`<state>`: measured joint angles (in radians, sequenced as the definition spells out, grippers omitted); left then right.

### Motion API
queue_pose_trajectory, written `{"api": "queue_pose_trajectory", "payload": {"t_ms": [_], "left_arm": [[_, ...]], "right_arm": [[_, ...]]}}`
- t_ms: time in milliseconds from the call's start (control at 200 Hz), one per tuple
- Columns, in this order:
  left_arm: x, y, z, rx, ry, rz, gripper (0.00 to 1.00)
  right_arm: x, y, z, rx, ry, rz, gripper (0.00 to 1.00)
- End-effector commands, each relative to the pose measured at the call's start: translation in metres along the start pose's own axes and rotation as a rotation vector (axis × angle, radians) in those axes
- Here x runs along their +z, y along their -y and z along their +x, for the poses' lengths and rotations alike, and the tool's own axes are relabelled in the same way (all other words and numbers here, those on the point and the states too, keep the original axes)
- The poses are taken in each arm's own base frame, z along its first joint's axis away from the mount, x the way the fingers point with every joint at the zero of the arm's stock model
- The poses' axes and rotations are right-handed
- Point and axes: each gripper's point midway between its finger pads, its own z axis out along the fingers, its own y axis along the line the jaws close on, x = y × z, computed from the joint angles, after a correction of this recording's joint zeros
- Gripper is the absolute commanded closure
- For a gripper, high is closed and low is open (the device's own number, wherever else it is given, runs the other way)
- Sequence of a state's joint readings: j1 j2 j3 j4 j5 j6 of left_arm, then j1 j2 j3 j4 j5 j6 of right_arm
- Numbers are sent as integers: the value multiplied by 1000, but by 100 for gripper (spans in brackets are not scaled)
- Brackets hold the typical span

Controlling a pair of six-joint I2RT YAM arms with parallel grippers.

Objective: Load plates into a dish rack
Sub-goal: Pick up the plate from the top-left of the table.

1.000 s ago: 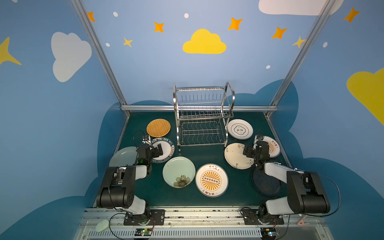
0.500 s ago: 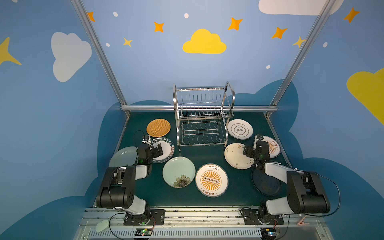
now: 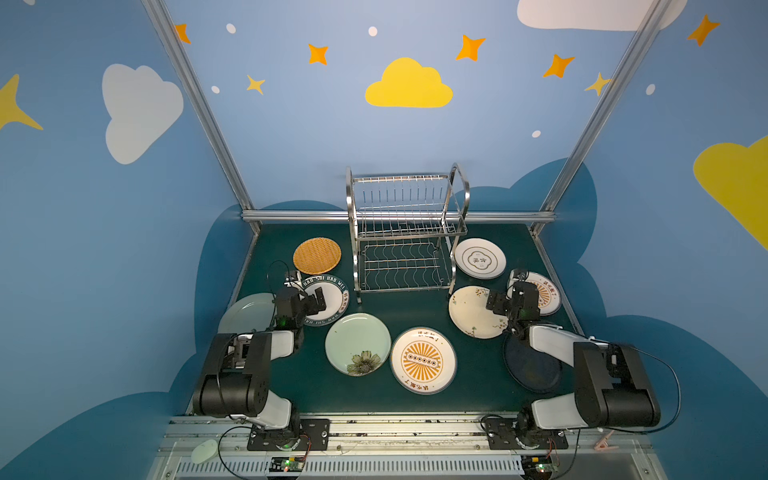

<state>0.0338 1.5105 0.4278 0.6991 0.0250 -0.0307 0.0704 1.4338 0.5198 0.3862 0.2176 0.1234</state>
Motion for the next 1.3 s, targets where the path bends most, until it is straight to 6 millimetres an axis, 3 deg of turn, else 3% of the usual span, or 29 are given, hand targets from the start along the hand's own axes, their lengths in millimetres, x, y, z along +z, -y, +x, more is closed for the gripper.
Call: {"api": "queue_pose_trajectory", "payload": {"t_ms": [0,120,215,335,516,631,721,841,1031,1167,1292], "left_arm": [[2,-2,-3,-7,5,8,0],[1,-8,-6,-22,15,-30,0],[-9,-9,-17,-28,32,-68,0],[-25,-14,-34,-47,6,-176,0],[-55,-6,-55,-252,7,-214,0],[-84,4,-73,-414,20,-158,0],[-105,2,-75,-569,38,-149,0],[-133,-1,-73,-701,72,-127,0],[-166,5,-78,-810,136,-1,0],[-174,7,-85,-803,95,27,0],[-159,10,-83,-813,-3,50,0]], "right_arm": [[-9,4,-15,37,49,29,6],[-31,6,-15,27,169,26,6],[-54,19,-38,88,229,91,6],[-86,42,-50,314,137,196,6],[-109,33,-55,502,97,122,6],[-116,10,-66,516,174,-61,6],[-128,11,-57,651,161,-94,3],[-152,-17,-70,601,211,-302,3],[-164,-58,-65,543,69,-512,3],[-173,-94,-59,498,-3,-686,3],[-197,-128,-55,342,27,-843,3]]}}
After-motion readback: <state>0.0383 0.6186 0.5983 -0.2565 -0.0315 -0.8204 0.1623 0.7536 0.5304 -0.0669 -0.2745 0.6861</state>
